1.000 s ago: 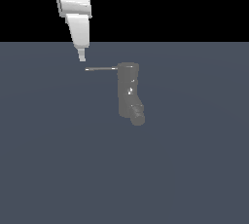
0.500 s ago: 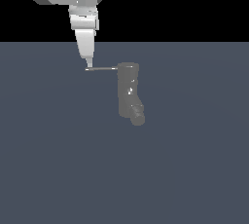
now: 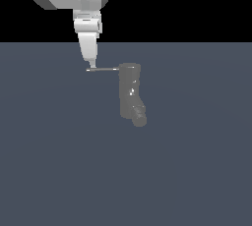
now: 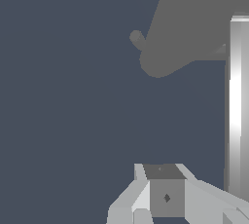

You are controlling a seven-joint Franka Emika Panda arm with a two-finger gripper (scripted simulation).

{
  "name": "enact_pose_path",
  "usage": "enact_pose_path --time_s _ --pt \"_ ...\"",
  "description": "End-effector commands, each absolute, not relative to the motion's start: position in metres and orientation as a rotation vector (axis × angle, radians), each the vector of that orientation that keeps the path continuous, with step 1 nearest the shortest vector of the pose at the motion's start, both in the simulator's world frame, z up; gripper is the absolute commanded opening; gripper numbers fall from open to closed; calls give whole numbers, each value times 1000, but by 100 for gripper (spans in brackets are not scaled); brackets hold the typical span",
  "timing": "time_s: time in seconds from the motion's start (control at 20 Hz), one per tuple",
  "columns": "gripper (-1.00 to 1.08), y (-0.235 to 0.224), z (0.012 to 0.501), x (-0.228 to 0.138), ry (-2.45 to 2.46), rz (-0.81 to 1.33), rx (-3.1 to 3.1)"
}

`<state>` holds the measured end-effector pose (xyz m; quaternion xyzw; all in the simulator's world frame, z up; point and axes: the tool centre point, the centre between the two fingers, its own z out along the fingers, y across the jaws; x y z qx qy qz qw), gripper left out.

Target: Turn on the faucet by rotating a designated handle.

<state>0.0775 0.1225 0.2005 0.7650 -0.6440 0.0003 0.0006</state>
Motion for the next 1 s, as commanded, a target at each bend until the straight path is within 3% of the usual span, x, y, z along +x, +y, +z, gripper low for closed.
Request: enact_pose_path --time_s 0.0,0.95 --pt "-100 122 201 75 -2023 1 2402" --pt "-100 111 201 24 -2024 1 2402"
